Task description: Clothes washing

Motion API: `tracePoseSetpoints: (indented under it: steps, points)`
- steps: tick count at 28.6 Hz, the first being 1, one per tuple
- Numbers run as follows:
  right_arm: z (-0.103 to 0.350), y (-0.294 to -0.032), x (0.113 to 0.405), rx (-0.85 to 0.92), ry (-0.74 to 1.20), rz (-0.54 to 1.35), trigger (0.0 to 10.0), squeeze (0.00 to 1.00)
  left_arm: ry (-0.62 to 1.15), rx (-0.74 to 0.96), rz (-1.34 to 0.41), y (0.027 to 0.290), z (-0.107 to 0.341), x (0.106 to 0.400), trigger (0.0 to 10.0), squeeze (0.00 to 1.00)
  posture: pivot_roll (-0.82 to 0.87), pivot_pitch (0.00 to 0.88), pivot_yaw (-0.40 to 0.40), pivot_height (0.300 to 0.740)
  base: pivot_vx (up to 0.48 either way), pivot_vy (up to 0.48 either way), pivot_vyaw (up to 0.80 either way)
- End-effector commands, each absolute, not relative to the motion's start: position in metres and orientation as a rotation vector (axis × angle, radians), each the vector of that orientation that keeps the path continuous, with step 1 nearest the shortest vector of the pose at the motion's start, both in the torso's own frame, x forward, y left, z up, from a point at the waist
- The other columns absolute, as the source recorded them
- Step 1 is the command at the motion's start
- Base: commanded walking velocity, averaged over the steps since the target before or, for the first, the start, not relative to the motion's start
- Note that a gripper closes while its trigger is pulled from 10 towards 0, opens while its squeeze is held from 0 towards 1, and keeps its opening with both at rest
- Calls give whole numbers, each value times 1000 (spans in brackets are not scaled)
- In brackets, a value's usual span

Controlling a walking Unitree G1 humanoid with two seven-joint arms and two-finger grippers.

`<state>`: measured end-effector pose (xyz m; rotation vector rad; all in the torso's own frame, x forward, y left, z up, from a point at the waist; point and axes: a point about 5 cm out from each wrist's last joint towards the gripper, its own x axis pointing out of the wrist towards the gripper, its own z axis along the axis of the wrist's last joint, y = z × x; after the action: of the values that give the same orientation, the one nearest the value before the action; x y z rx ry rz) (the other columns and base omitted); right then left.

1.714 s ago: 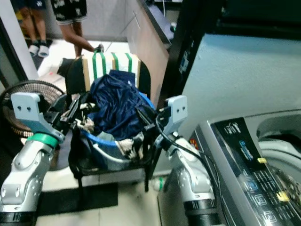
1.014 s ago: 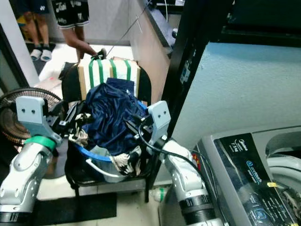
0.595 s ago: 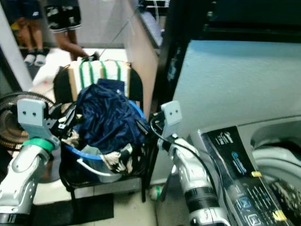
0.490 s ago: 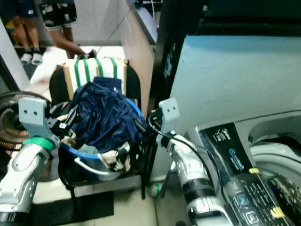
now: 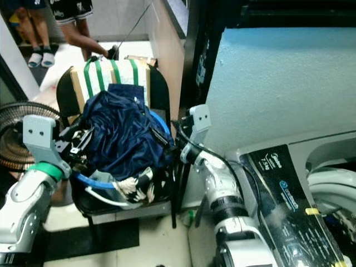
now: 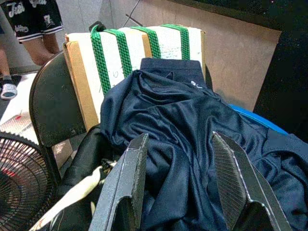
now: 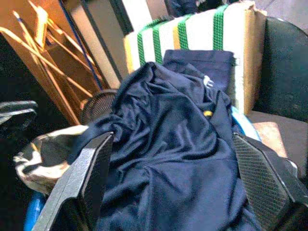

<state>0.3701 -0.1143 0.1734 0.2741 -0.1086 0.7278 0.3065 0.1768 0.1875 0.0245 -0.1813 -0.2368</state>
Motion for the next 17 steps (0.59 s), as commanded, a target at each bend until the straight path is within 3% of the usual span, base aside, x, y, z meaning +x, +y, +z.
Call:
tracePoseSetpoints:
  steps: [1,4,5,7,17]
  points:
    - [171,-123,371,295,-132,674,10000,1000,-164,44,-224,180,184,306,10000,0,80,104,44,740,0,0,0]
    - [171,-139,377,301,-154,522,10000,973,-159,35,-194,183,184,308,10000,0,77,91,43,740,0,0,0]
    - [172,-148,378,318,-171,428,10000,0,-154,14,-176,185,183,309,10000,0,75,81,41,740,0,0,0]
    - [173,-158,379,340,-190,342,10000,0,-146,-11,-159,187,183,309,10000,0,73,67,36,740,0,0,0]
    - [151,-137,349,375,-189,427,10000,0,-161,-24,-123,185,178,307,10000,0,66,24,13,740,0,0,0]
